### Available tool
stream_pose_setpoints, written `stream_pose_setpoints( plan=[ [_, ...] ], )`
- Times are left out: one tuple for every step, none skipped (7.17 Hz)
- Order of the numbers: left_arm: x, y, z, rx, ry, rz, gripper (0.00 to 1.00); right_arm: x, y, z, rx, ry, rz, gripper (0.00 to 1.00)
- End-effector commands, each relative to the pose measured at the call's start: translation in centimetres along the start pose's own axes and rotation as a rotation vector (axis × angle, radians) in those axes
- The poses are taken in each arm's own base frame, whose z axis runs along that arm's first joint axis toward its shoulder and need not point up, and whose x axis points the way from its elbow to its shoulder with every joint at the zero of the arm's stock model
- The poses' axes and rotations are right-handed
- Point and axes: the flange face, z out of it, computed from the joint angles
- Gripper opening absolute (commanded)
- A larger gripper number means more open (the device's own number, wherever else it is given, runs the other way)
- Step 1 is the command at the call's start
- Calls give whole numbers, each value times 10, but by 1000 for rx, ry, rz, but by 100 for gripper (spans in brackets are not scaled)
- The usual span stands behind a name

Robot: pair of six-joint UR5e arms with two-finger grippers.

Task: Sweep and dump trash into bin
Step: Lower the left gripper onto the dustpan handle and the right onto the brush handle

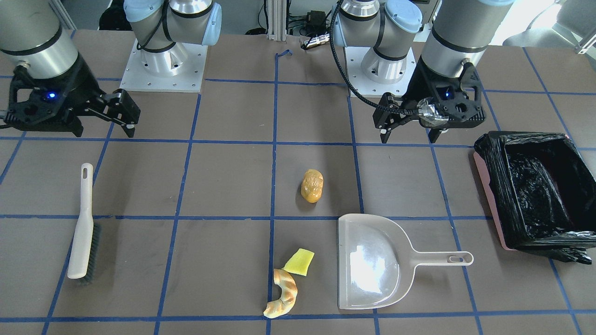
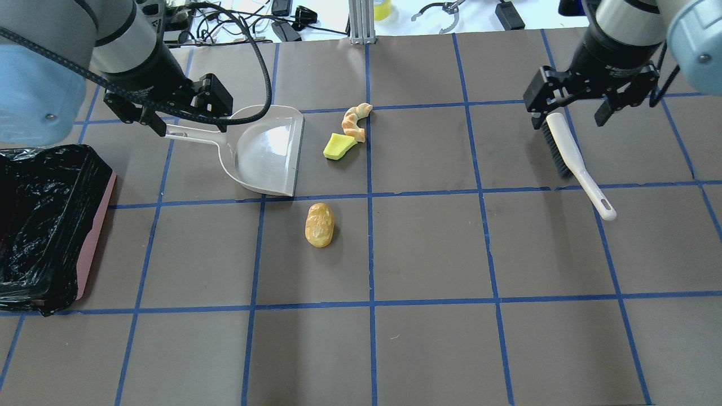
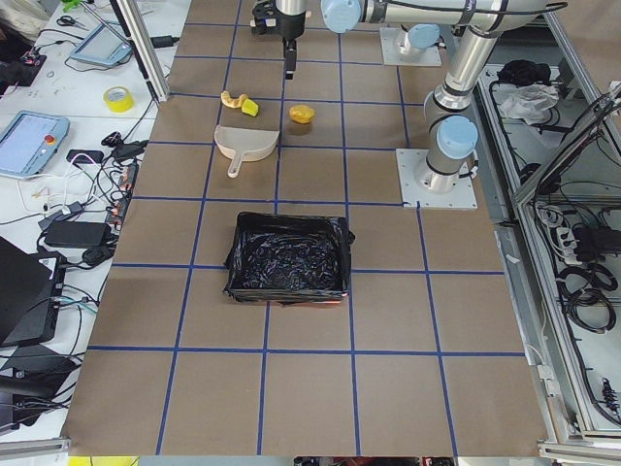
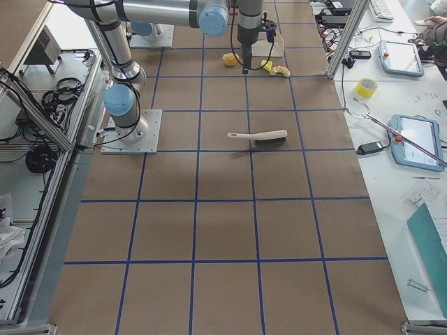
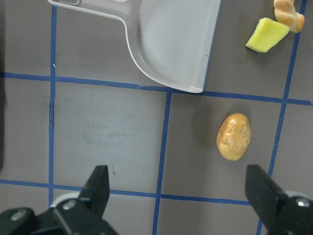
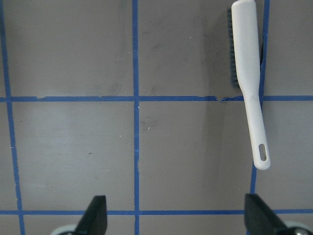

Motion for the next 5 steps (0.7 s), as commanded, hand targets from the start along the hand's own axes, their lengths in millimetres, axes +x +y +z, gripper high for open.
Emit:
stream_pose_setpoints(
  plan=[
    [-54,-29,59,-19,3,280,100,54,-4,47,6,-2,-73,99],
    [-67,-41,81,-40,12,511,100,63,-6,83,17,8,-85,99],
    [-73,-54,99,-48,13,767,100,71,-8,113,48,24,-120,95],
    [-78,-69,123,-30,8,1054,100,89,-13,150,58,30,-149,94],
    [-89,-80,144,-34,10,1298,100,112,-11,176,44,25,-153,94]
  ],
)
